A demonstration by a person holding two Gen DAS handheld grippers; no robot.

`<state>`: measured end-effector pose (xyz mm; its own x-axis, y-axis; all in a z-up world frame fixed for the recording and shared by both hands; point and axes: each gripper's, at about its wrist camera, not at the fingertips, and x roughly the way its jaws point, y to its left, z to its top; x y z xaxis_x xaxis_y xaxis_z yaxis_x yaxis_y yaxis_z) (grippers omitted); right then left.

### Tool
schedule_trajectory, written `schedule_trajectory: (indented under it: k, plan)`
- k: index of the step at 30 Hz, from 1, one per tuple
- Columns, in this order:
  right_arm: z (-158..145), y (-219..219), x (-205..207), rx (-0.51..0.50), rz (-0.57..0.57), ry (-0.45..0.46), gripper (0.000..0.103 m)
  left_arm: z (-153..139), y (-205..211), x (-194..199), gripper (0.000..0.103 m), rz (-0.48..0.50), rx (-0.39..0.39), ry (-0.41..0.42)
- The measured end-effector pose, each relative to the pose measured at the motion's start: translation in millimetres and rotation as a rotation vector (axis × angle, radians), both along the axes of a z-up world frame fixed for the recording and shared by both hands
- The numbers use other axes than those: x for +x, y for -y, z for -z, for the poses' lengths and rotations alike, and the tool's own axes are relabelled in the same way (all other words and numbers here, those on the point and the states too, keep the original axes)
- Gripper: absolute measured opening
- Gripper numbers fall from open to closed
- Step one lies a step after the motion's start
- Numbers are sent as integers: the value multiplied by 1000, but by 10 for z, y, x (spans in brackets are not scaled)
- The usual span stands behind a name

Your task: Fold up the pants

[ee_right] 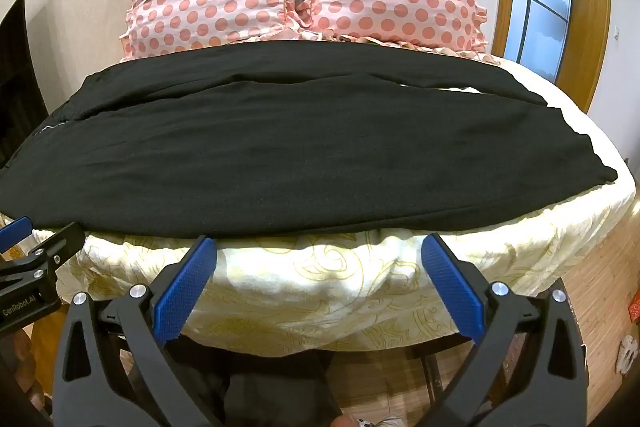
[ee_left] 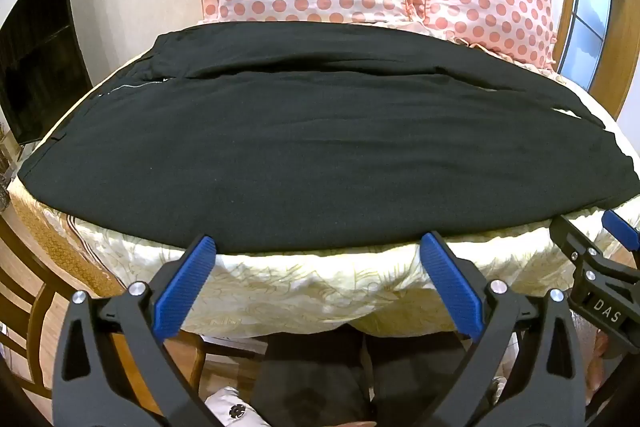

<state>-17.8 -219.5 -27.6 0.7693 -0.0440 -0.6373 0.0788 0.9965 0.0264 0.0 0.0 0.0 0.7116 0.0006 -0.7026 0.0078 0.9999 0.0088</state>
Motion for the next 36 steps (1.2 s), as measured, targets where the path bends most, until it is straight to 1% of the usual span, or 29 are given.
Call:
schedule_trajectory:
  k: [36]
  plan:
    - [-1,-2,-1,0,0,3,102,-1,0,-1,101,0,1,3]
